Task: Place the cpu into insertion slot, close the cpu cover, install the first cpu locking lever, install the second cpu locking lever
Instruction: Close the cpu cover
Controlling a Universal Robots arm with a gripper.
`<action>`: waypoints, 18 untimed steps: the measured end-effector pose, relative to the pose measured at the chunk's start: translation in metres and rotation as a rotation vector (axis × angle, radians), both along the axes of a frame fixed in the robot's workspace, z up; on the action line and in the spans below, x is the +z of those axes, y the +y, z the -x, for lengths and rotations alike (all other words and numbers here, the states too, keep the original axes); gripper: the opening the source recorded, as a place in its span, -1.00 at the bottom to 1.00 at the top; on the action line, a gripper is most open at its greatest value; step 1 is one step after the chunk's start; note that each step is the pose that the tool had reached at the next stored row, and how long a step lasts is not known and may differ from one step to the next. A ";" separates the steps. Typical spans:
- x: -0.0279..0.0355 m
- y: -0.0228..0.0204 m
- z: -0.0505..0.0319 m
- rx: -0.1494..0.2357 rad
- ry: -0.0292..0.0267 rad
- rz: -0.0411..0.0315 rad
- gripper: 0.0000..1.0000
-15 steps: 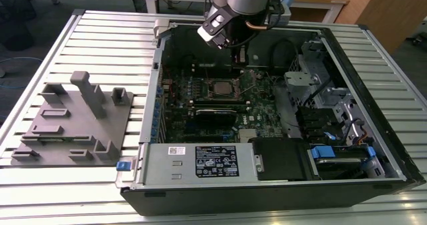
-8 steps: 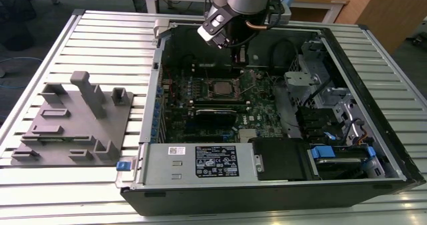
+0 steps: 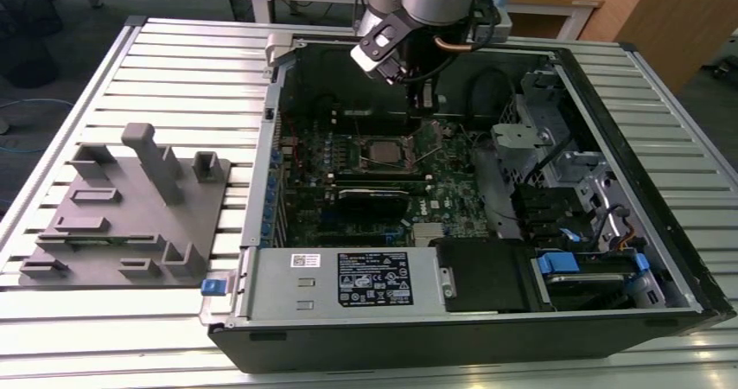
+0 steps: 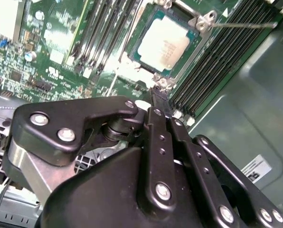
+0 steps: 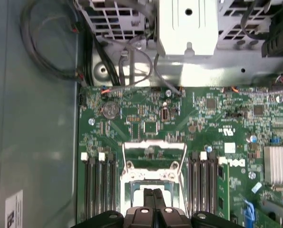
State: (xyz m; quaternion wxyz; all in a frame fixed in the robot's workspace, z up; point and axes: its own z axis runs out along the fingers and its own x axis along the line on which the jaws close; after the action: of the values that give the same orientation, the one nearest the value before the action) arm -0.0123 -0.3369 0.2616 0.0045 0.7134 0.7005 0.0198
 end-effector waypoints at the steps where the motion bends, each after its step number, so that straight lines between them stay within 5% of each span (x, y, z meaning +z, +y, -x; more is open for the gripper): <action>1: -0.0001 0.0000 -0.0022 0.000 0.0000 -0.0001 -0.79; 18: -0.0003 0.0000 -0.0438 0.000 0.0000 -0.0001 -0.79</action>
State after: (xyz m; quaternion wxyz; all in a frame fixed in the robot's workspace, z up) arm 0.0315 -0.3369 0.2612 0.0044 0.7134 0.7004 0.0198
